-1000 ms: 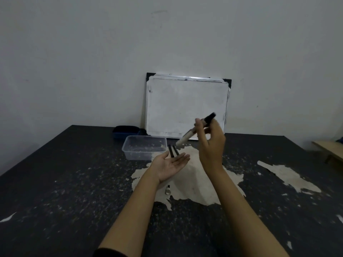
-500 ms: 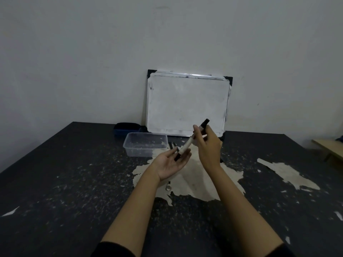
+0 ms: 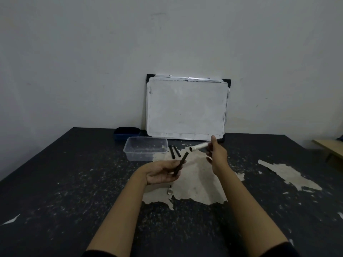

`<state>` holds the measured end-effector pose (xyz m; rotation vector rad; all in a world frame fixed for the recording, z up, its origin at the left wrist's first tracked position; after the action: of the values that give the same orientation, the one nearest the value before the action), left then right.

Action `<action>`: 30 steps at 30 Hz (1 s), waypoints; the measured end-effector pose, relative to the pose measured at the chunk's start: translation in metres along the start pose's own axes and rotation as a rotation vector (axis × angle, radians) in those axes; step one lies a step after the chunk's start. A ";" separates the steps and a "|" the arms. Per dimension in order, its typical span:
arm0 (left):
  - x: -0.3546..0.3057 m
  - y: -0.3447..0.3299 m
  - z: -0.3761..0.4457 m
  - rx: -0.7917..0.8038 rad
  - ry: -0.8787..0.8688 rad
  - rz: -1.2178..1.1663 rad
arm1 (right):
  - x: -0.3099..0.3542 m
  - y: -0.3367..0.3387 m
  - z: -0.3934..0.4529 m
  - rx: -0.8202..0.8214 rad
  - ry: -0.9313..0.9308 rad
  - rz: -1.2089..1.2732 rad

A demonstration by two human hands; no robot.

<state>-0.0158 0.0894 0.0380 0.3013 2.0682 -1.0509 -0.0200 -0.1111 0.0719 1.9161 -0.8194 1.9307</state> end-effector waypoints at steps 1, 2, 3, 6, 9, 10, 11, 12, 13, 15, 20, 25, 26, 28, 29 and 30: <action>-0.002 0.002 -0.002 -0.008 -0.010 -0.005 | -0.009 0.001 -0.001 0.017 -0.067 0.062; -0.006 0.005 -0.003 -0.020 -0.031 -0.019 | -0.019 -0.001 -0.001 0.048 -0.135 0.142; -0.011 0.006 -0.004 -0.043 -0.068 -0.027 | -0.028 -0.004 -0.004 0.084 -0.195 0.228; -0.032 0.023 -0.008 -0.277 -0.215 0.032 | -0.046 -0.009 -0.009 0.104 -0.287 0.401; -0.057 0.044 -0.018 -0.632 -0.318 0.207 | -0.057 -0.015 -0.017 0.091 -0.326 0.488; -0.066 0.051 -0.023 -0.754 -0.358 0.275 | -0.061 -0.016 -0.019 0.089 -0.335 0.506; -0.076 0.058 -0.027 -0.855 -0.408 0.345 | -0.065 -0.017 -0.020 0.085 -0.342 0.515; -0.086 0.063 -0.030 -0.928 -0.454 0.409 | -0.068 -0.016 -0.021 0.080 -0.346 0.517; -0.095 0.066 -0.033 -0.987 -0.475 0.475 | -0.070 -0.016 -0.022 0.077 -0.346 0.516; -0.106 0.066 -0.041 -1.101 -0.468 0.625 | -0.073 -0.015 -0.023 0.075 -0.340 0.511; -0.118 0.066 -0.043 -1.258 -0.354 0.829 | -0.073 -0.016 -0.026 0.092 -0.300 0.484; -0.117 0.068 -0.040 -1.322 -0.368 0.934 | -0.070 -0.015 -0.028 0.092 -0.296 0.505; -0.116 0.067 -0.041 -1.311 -0.456 0.910 | -0.070 -0.016 -0.027 0.095 -0.297 0.508; -0.110 0.059 -0.043 -1.257 -0.647 0.843 | -0.069 -0.017 -0.028 0.094 -0.292 0.511; -0.104 0.054 -0.044 -1.227 -0.730 0.817 | -0.068 -0.018 -0.028 0.094 -0.282 0.510; -0.095 0.048 -0.045 -1.201 -0.799 0.798 | -0.067 -0.019 -0.029 0.094 -0.270 0.509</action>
<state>0.0481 0.1663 0.0963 0.0301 1.2886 0.5455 -0.0279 -0.0669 0.0112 2.2194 -1.4357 2.0254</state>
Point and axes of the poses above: each hand's wrist, its own z-axis towards the middle knuckle, its own y-axis out of the back of the hand, x = y × z, the point moved 7 cm from there along z, towards the middle knuckle, and after that the axes turned 4 degrees about y, right-handed, at the moved point
